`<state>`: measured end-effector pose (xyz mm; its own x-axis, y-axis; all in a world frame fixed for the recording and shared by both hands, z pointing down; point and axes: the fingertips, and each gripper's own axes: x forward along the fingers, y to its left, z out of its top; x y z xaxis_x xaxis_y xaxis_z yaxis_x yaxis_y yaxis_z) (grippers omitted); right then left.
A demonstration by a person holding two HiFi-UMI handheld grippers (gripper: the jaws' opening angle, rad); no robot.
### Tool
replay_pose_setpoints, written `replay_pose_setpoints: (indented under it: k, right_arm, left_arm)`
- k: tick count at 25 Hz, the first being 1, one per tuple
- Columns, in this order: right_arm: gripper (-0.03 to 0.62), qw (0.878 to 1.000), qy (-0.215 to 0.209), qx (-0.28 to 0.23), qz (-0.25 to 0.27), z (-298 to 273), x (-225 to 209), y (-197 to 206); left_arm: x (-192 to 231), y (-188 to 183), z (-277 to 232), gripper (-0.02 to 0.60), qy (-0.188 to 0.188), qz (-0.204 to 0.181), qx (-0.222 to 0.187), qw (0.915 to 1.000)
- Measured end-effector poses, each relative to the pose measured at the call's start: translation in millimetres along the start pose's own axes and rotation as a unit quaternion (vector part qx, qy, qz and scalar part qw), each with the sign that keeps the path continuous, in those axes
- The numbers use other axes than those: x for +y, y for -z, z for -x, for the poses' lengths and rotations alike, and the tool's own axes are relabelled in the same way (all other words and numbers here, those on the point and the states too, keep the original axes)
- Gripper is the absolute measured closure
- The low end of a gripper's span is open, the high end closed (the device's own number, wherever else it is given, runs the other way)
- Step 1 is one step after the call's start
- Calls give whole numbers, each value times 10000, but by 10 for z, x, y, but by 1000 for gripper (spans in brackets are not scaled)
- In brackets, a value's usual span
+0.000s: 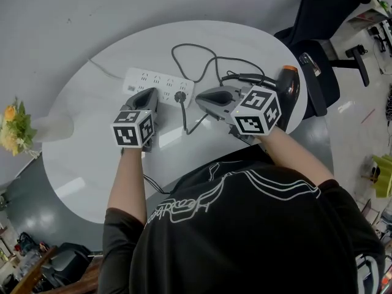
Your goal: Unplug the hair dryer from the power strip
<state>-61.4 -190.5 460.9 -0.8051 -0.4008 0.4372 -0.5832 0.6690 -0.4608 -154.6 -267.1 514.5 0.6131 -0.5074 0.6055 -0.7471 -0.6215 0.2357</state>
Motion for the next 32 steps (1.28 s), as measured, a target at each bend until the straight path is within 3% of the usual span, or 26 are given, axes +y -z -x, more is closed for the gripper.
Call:
replay_pose_setpoints:
  k: [8,10,12,17,20,27,32]
  right_arm:
    - [594,9999,-12,50,154,-132,24,36]
    - [587,9998,5,62,182,-177,20,32]
    - [518,9997,28,91,228,-222,15,36]
    - [526,9972,282,142,683,-324,-48,-5]
    - [488,9946,387,243,927,-420,-50,-14]
    - [491,9879,555,438,1380,-587,-69,8]
    - [557,9874,648,332,1408,-641,-88,-20]
  left_arm:
    - [-25,17,6,578,45,-509,-90,9987]
    - [-20,13,7,578,46,-520,-132,9985]
    - [-16,20,11,578,73,-493,-139,9987]
    - [-20,14,7,578,18,-511,-165,9986]
    - [-19,14,5,578,-2,-419,-144,9990]
    - [-13,13,-1,579,-31,-303,-54,9995]
    - [-1,17,-2,578,-113,-555,-56,9984]
